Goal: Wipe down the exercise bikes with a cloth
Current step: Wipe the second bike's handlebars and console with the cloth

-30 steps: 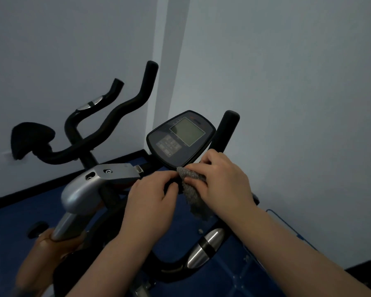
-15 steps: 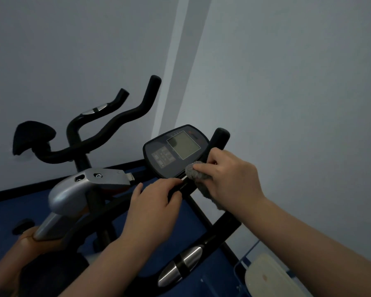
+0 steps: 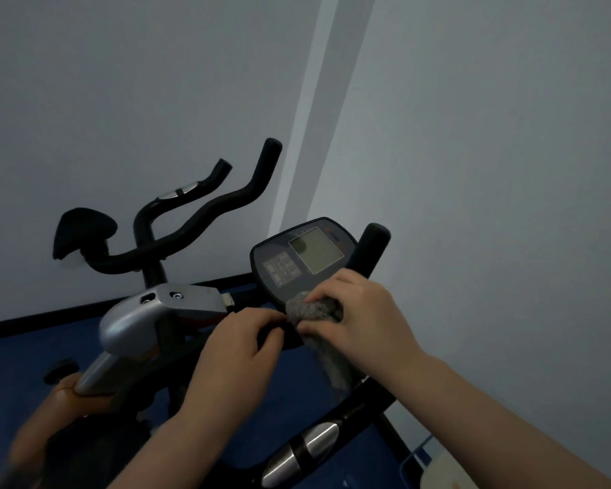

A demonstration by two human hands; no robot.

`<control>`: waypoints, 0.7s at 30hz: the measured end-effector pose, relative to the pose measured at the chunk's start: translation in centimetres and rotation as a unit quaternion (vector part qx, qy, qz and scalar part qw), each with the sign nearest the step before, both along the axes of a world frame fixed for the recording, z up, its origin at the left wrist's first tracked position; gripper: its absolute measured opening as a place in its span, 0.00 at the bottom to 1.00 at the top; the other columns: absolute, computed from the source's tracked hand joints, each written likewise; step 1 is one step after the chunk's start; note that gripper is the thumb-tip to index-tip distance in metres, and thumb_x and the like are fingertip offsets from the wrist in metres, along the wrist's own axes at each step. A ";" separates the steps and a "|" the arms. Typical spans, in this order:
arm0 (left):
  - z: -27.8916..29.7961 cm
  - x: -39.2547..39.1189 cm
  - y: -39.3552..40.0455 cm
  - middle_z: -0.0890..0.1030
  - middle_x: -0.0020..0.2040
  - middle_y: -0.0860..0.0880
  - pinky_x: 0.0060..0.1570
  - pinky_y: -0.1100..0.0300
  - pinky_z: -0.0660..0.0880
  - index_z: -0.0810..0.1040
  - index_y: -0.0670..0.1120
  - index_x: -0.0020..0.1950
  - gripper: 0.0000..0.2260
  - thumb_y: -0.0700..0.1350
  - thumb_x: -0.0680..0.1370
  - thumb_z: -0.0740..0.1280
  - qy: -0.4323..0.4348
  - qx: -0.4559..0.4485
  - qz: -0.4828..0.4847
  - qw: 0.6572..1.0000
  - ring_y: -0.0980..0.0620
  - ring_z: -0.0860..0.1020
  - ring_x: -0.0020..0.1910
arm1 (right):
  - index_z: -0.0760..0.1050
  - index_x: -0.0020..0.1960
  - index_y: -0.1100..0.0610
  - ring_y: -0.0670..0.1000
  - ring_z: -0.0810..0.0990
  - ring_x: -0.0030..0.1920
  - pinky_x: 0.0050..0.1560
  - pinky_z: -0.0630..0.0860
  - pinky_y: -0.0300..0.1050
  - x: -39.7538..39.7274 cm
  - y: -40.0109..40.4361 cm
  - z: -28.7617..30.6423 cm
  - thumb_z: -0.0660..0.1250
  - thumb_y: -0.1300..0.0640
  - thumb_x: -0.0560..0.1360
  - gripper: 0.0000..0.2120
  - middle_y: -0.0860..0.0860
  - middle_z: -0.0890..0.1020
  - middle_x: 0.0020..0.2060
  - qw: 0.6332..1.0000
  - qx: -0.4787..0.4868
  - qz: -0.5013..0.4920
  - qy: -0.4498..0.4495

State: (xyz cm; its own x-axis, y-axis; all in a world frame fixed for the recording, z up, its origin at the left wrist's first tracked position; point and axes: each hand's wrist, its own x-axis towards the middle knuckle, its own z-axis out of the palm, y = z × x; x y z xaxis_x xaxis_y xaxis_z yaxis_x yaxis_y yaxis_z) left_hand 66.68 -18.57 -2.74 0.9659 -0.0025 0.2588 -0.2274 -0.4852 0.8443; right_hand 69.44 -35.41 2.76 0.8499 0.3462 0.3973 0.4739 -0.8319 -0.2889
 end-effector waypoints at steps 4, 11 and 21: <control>-0.1 0.1 0.1 0.78 0.51 0.58 0.56 0.57 0.72 0.79 0.55 0.56 0.10 0.47 0.77 0.63 0.002 0.010 -0.011 1.000 0.57 0.74 0.54 | 0.79 0.41 0.53 0.43 0.71 0.35 0.34 0.63 0.29 0.4 0.1 -0.1 0.77 0.47 0.65 0.12 0.41 0.69 0.38 0.999 -0.041 0.006 -0.026; 0.1 0.1 0.3 0.76 0.50 0.63 0.54 0.61 0.70 0.79 0.56 0.58 0.11 0.47 0.78 0.63 0.007 0.018 -0.017 1.000 0.60 0.73 0.52 | 0.78 0.37 0.57 0.46 0.70 0.30 0.30 0.66 0.34 0.7 -0.9 1.1 0.78 0.55 0.65 0.10 0.44 0.70 0.36 0.988 -0.099 0.002 -0.117; 1.5 0.2 -2.0 0.78 0.51 0.63 0.52 0.64 0.71 0.78 0.56 0.60 0.12 0.48 0.78 0.63 0.006 0.021 -0.023 0.999 0.62 0.75 0.53 | 0.80 0.37 0.60 0.52 0.75 0.31 0.22 0.71 0.45 1.5 -4.1 3.8 0.72 0.68 0.67 0.05 0.52 0.77 0.33 0.919 -0.173 0.041 -0.351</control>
